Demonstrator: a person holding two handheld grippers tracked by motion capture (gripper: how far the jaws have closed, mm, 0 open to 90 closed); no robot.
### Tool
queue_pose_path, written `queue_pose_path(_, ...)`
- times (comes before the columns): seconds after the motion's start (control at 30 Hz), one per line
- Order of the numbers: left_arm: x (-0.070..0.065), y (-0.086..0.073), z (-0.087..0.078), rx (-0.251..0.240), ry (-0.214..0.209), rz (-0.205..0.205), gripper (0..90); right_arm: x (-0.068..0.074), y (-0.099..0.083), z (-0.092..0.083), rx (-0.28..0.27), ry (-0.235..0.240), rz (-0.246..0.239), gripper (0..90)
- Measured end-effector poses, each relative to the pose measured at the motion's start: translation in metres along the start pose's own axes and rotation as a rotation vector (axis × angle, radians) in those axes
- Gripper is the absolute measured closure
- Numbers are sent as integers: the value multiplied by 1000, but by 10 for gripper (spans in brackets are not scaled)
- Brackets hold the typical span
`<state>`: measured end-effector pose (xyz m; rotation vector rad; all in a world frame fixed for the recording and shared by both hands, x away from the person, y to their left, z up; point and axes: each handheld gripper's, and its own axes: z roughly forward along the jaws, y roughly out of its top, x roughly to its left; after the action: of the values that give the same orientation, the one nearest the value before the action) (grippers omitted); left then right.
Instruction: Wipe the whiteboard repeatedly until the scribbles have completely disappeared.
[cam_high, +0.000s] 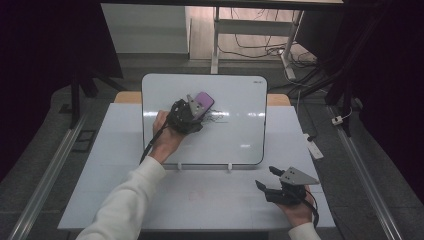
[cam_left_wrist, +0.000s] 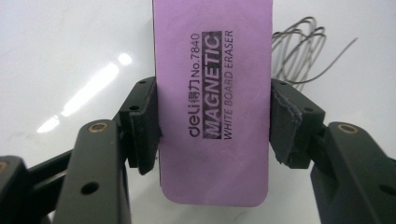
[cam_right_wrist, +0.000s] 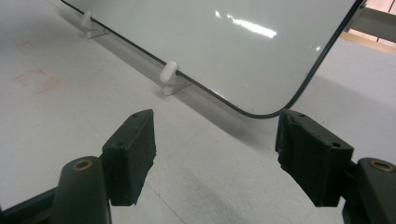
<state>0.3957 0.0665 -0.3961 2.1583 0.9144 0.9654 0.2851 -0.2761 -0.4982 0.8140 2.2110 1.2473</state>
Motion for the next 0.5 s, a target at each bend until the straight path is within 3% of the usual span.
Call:
queue_pose_path(0.3, -49, 5, 11, 5, -29, 120, 412, 2, 0, 1, 5, 5, -1, 283)
queue_pose_path(0.5, -64, 4, 12, 14, -48, 171, 412, 2, 0, 1, 7, 4, 1, 283)
